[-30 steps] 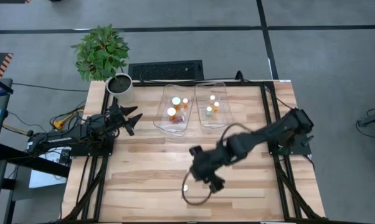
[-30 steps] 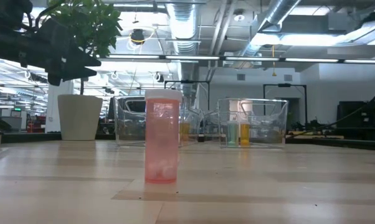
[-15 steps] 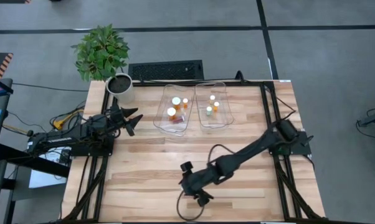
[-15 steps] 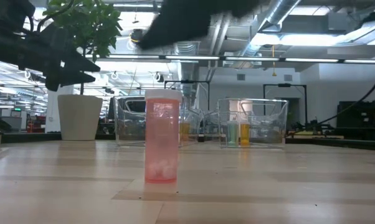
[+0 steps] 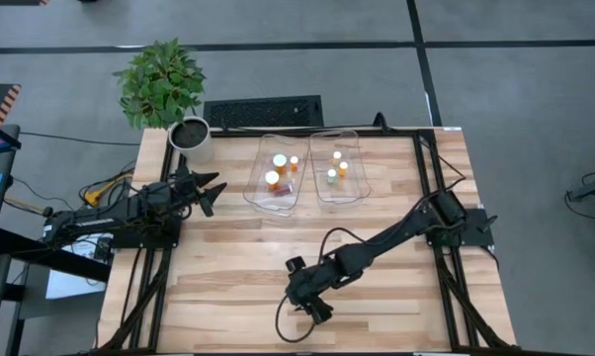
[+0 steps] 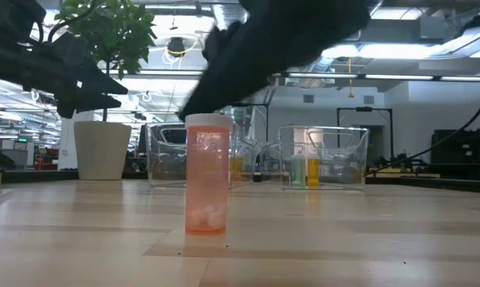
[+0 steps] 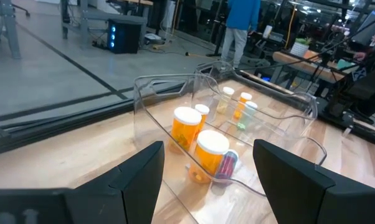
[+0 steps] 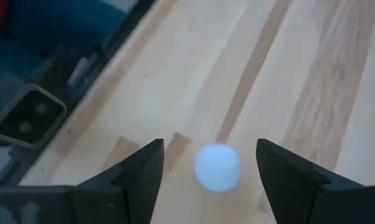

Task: Pick and place medicine bottles into bin by pill shape (circle, oval)
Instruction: Put the pink tablet bottle into the right transparent bin

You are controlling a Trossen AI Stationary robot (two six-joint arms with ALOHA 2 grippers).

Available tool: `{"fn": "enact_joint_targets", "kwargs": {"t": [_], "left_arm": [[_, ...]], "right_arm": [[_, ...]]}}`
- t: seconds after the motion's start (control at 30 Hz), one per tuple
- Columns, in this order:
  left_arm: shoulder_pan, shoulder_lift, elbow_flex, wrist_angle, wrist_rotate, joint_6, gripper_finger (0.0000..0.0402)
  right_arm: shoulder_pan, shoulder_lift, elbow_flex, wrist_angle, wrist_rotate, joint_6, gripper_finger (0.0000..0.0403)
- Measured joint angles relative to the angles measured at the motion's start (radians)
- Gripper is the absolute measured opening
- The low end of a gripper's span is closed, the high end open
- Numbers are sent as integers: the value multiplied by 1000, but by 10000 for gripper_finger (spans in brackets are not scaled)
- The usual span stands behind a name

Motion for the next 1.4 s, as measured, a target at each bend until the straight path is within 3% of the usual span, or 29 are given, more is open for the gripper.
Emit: {"fn": "enact_joint_targets", "kwargs": {"t": [0.87,1.4], "left_arm": [[0,0,0,-1,0,2,240],[0,0,0,-1,21,-4,240]], "right_arm": [[-13,3,-1,-16,-2,5,265],[-5,3,-6,-9,-2,34,244]]}}
